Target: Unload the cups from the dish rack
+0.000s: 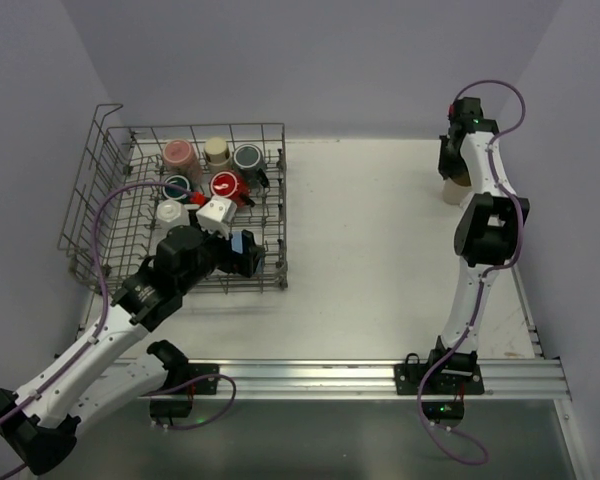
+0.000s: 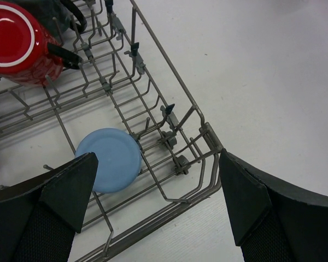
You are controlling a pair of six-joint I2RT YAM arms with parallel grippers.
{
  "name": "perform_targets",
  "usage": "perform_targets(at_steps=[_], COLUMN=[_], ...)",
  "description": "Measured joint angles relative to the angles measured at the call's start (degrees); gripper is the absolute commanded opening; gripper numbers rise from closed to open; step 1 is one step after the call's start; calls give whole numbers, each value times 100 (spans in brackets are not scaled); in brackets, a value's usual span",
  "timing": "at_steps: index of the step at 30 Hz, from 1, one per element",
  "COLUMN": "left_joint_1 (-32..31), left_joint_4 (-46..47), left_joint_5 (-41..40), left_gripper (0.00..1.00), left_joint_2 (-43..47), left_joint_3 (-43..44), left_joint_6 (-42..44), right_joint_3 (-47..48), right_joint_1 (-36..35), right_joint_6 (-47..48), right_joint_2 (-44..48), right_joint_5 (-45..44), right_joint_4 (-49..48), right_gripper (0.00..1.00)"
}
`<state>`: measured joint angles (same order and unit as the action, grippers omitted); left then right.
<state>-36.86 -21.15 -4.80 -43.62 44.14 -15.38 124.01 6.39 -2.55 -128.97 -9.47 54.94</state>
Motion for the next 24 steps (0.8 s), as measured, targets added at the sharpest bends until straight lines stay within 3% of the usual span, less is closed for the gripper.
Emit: perform_targets(at_steps=[7,11,12,21,22,24], left_joint_1=[-2,4,9,46,46,46], left_joint_4=[-20,-42,-44,-129,-133,-175], left_joint_5=[-162,-219,-236,-345,-358,-391], left_gripper=[100,100,100,100,100,100], left_joint_2=[-192,-280,-304,-745,-796,-872], left_joint_3=[0,0,0,103,133,208], left_joint_6=[0,0,0,-9,-13,-39], right_joint_3=[35,35,20,-264,-278,-293], right_joint_1=[-2,0,0,0,0,-2], right_joint_6=[63,37,17,-66,-94,-184], right_joint_2=[-116,-116,-116,168,260,507], right_joint_5=[339,455,459,463,481,557], right_joint_4=[9,-11,-42,-378,-415,-501], right_gripper=[3,30,45,78,87,95])
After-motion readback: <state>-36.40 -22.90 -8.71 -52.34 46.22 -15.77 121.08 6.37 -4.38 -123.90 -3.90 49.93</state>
